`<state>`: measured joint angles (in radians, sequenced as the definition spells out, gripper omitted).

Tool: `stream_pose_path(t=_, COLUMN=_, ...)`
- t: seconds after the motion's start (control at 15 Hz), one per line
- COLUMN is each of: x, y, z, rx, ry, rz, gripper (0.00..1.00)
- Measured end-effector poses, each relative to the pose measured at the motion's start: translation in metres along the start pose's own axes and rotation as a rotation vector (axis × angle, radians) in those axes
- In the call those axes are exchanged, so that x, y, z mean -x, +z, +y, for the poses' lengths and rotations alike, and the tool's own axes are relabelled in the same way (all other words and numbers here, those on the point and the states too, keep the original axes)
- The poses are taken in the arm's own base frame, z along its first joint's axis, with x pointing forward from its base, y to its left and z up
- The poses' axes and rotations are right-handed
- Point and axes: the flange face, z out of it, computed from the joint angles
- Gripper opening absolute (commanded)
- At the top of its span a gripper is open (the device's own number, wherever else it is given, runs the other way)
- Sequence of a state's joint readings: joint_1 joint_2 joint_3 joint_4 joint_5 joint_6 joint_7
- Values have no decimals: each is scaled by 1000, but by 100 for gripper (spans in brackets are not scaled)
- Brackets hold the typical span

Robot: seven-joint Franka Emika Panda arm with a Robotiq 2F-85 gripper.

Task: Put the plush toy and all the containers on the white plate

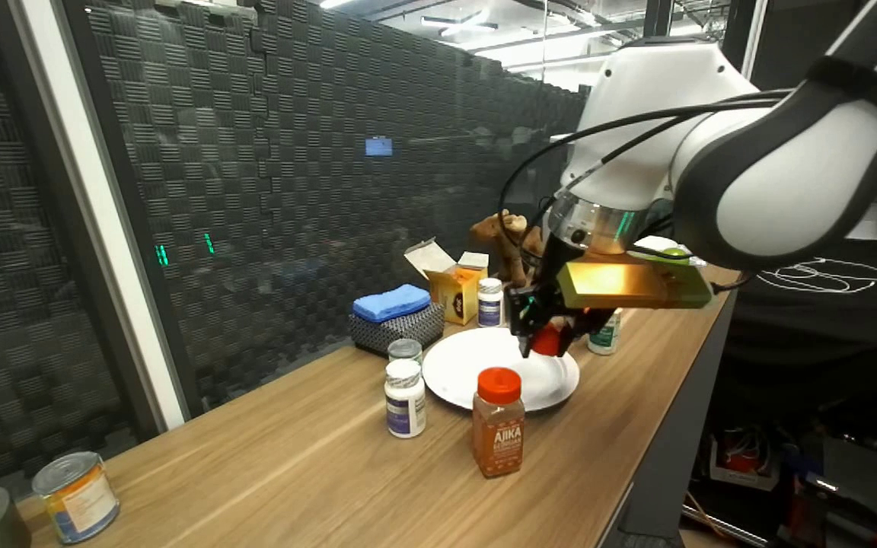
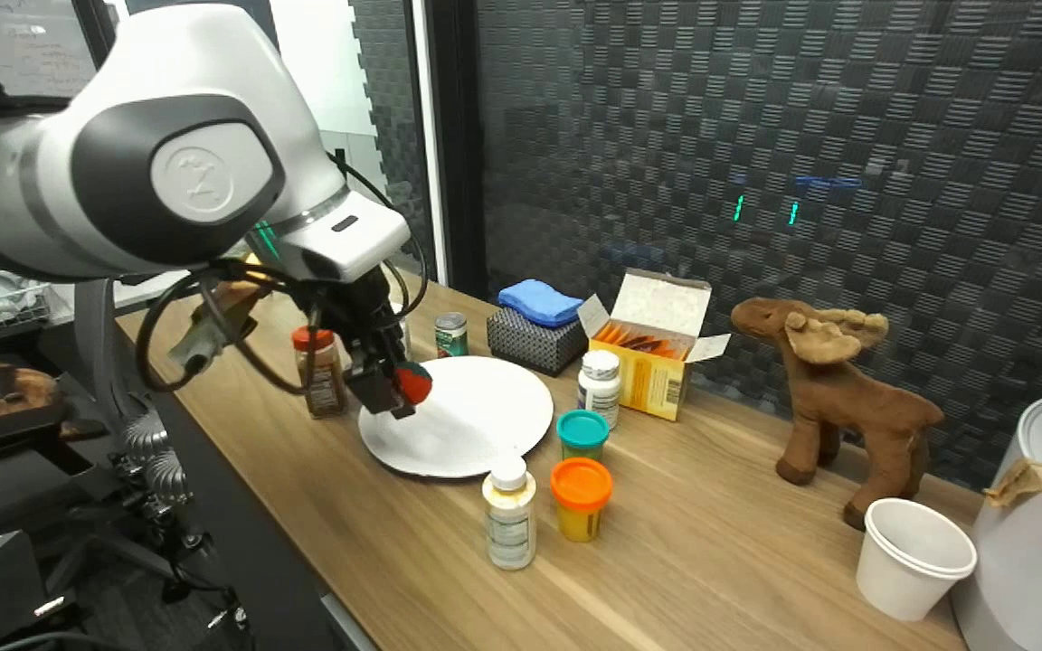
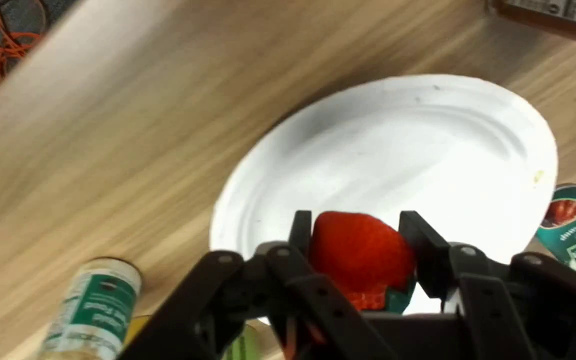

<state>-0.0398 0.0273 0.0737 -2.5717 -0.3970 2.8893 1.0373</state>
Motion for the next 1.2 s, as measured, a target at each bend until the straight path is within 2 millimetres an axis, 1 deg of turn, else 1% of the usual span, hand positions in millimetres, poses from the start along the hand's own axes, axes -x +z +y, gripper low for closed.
stream_pose_path(t=0.2, x=-29, y=1, z=-34, rx=-22, ry=-11, rz=25, gripper=23)
stream_pose_path(t=0.33, x=-51, y=6, z=-49, rx=-24, ry=-1, rz=28, gripper=23)
stream_pose_path(t=0.53, x=-74, y=28, z=-62, rx=-19, ry=11, rz=-15, gripper=23)
stream_pose_path(t=0.73, x=-84, y=54, z=-66, rx=-14, ry=15, rz=-77, gripper=23)
stream_pose_path(t=0.87, x=-89, y=66, z=-66, rx=-7, ry=17, rz=-101, gripper=74)
stream_pose_path(t=0.93, x=-93, y=70, z=-66, rx=-5, ry=19, rz=-106, gripper=74)
stream_pose_path(t=1.0, x=-96, y=73, z=-65, rx=-3, ry=20, rz=-106, gripper=78)
stream_pose_path(t=1.2, x=-106, y=75, z=-63, rx=-5, ry=35, rz=-100, gripper=99)
